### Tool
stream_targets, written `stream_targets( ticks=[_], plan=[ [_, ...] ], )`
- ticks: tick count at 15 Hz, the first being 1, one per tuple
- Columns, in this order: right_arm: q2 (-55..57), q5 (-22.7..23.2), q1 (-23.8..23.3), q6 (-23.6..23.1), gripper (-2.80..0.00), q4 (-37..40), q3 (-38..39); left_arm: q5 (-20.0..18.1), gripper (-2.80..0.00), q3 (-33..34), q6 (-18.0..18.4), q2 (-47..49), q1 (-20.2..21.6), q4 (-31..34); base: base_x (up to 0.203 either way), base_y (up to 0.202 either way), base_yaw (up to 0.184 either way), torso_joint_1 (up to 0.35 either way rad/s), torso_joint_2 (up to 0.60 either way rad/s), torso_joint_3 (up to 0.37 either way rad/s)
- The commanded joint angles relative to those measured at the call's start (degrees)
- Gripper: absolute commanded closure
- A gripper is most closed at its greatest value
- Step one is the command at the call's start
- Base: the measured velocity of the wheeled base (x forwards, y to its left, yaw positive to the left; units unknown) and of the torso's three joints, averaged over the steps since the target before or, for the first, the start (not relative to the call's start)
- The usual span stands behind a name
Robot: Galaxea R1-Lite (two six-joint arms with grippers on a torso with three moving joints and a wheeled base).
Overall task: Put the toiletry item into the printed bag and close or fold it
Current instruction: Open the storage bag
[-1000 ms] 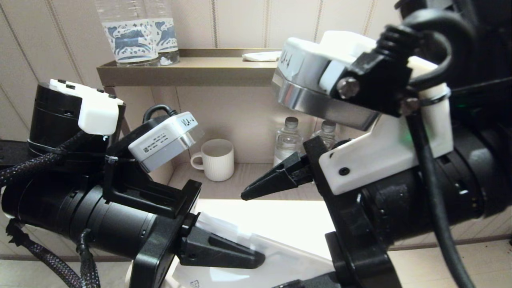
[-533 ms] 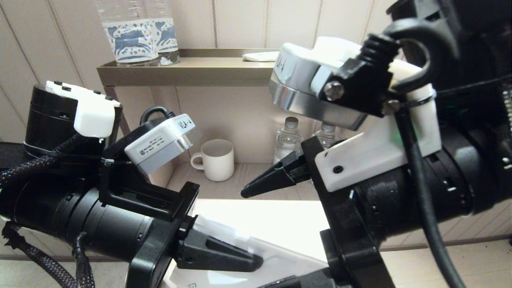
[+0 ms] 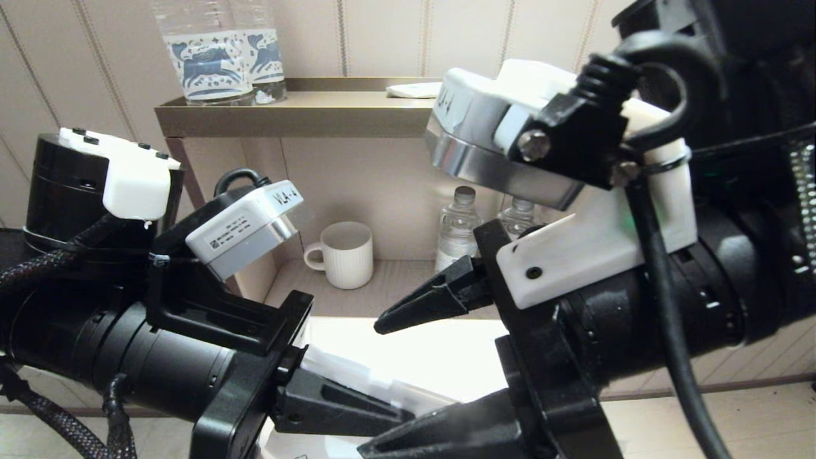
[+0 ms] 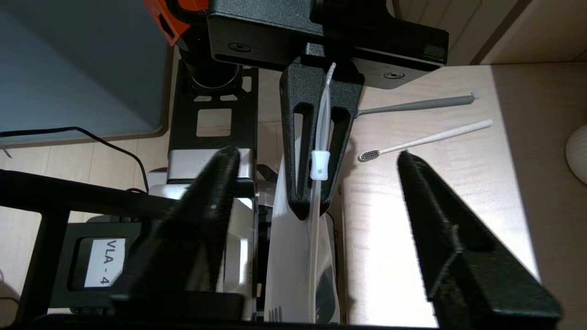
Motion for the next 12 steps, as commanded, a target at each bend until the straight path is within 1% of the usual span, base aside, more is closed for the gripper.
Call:
stream_targets(
  ticks=[1, 2, 12],
  plan=[
    [0.4, 1.9, 0.0, 0.2, 0.0, 0.2, -0.7, -0.2, 0.0, 0.2, -0.4, -0.7, 0.1, 0.0, 0.0, 0.0, 0.0, 0.0, 0.0, 0.0],
    [0.6, 2.6, 0.0, 0.6, 0.0, 0.1, -0.9, -0.2, 0.0, 0.4, -0.7, -1.2, 0.0, 0.0, 0.0, 0.0, 0.0, 0.0, 0.0, 0.0],
    [-0.7, 2.4, -0.2, 0.1, 0.0, 0.1, 0.4, 0.6, 0.0, -0.1, -1.0, -2.5, -0.5, 0.1, 0.0, 0.0, 0.0, 0.0, 0.0, 0.0]
  ],
)
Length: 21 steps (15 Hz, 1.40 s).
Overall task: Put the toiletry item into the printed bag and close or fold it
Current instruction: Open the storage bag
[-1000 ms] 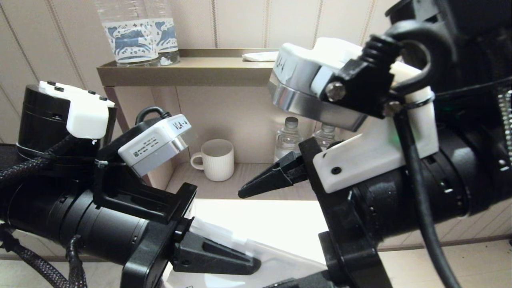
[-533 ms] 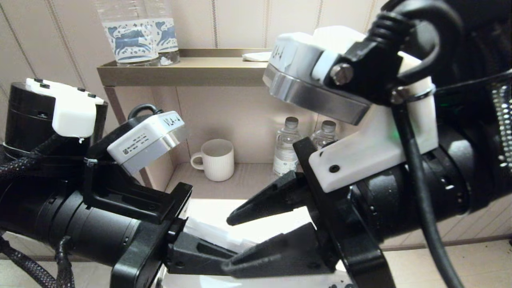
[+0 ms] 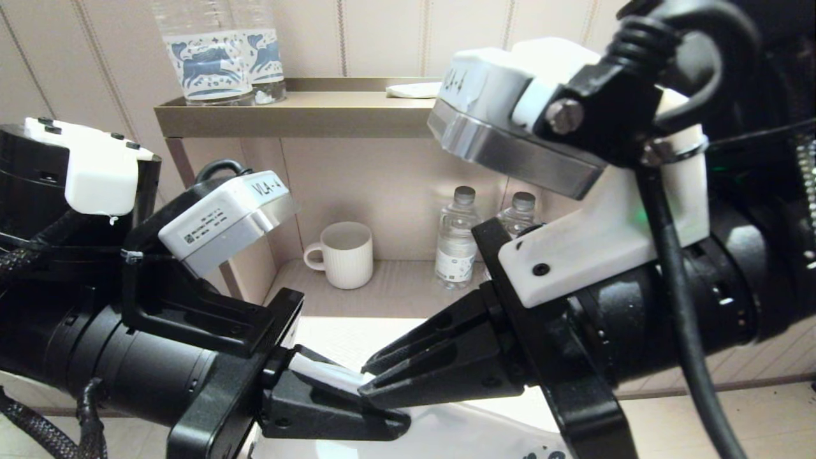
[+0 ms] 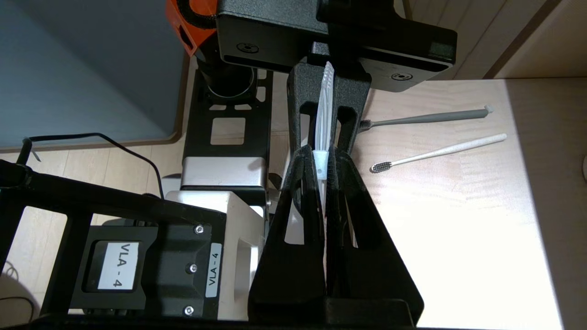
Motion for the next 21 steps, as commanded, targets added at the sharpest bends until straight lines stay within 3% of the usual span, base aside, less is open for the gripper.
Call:
stream_targets(
  ticks=[1, 9, 16, 21],
  plan=[
    [-1.3, 0.0, -0.1, -0.2, 0.0, 0.2, 1.5, -0.3, 0.0, -0.3, 0.0, -0.9, 0.0, -0.1, 0.0, 0.0, 0.0, 0.0, 0.0, 0.0],
    [-8.2, -0.2, -2.7, -0.4, 0.0, 0.2, 8.8, 1.1, 0.0, 0.0, -0.6, -1.6, -0.1, -0.1, 0.0, 0.0, 0.0, 0.0, 0.0, 0.0],
    [-19.3, -0.2, -9.4, -0.4, 0.0, 0.1, 23.4, 1.2, 0.0, 0.5, -0.5, -2.5, -0.1, 0.0, 0.0, 0.0, 0.0, 0.0, 0.0, 0.0],
    [-24.3, -0.2, -12.6, -0.4, 0.0, 0.1, 28.7, 1.2, 0.0, 0.4, -0.5, -2.2, -0.1, -0.1, 0.0, 0.0, 0.0, 0.0, 0.0, 0.0]
  ],
)
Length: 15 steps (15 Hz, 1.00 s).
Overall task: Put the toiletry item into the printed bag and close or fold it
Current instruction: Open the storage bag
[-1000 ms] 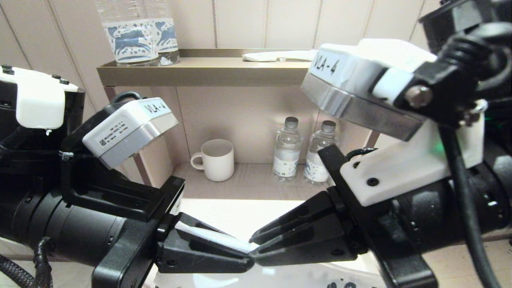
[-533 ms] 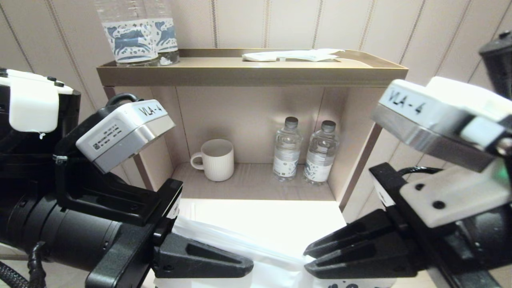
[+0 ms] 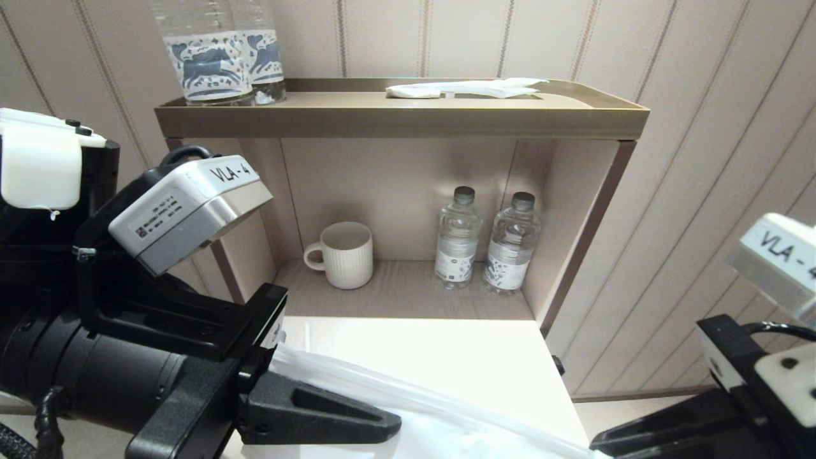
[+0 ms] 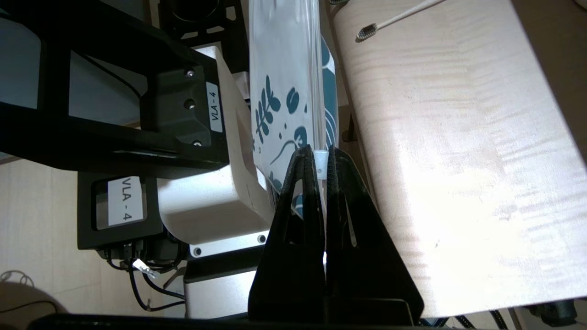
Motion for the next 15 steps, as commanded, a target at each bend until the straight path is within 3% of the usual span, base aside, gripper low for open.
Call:
stream_targets(
  ticks=[1, 15],
  plan=[
    [-2.5, 0.2, -0.6, -0.1, 0.0, 0.1, 1.8, -0.3, 0.0, 0.1, 0.0, 0.1, 0.0, 0.0, 0.0, 0.0, 0.0, 0.0, 0.0, 0.0],
    [-2.0, 0.7, -2.9, 0.2, 0.0, -2.7, 3.6, -0.5, 0.0, 1.3, -0.1, -1.4, 0.0, -0.1, 0.0, 0.0, 0.0, 0.0, 0.0, 0.0]
  ],
)
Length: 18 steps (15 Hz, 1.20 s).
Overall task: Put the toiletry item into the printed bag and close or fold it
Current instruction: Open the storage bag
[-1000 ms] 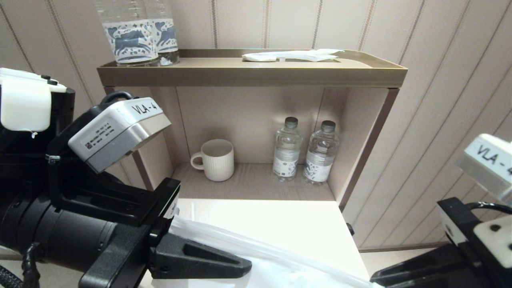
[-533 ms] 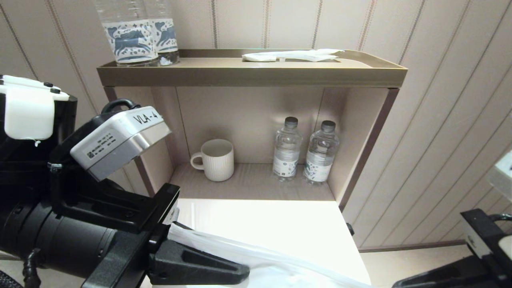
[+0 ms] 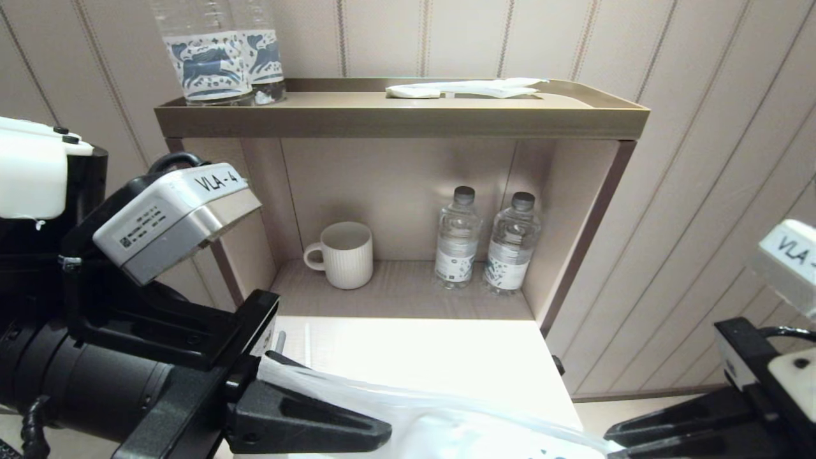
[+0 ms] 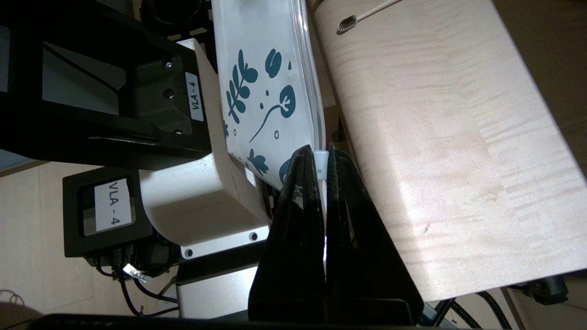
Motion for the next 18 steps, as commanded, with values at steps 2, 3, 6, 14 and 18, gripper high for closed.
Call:
stream_targets(
  ticks=[2, 3, 6, 14, 18],
  plan=[
    [-0.1, 0.1, 0.0, -0.3, 0.0, 0.1, 0.3, -0.3, 0.0, 0.0, 0.2, -0.2, 0.0, 0.0, 0.0, 0.0, 0.0, 0.0, 0.0, 0.0],
    [-0.2, 0.2, 0.0, -0.3, 0.0, 0.1, 0.3, -0.3, 0.0, 0.1, 0.2, -0.2, 0.0, 0.0, 0.0, 0.0, 0.0, 0.0, 0.0, 0.0],
    [-0.8, 0.2, -0.1, -0.2, 0.0, 0.1, 0.0, -0.2, 0.0, 0.3, 0.2, -0.3, 0.0, 0.0, 0.0, 0.0, 0.0, 0.0, 0.0, 0.0],
    [2.1, 0.3, 0.1, -0.3, -2.8, 0.0, 0.5, -0.2, 0.0, -2.4, 0.2, 1.3, -0.6, -0.2, 0.0, 0.0, 0.0, 0.0, 0.0, 0.0],
    [1.7, 2.9, -0.2, -0.3, -2.8, 0.0, 1.7, -0.1, 0.0, -1.4, 0.1, 0.6, -0.9, -0.4, 0.0, 0.0, 0.0, 0.0, 0.0, 0.0]
  ],
)
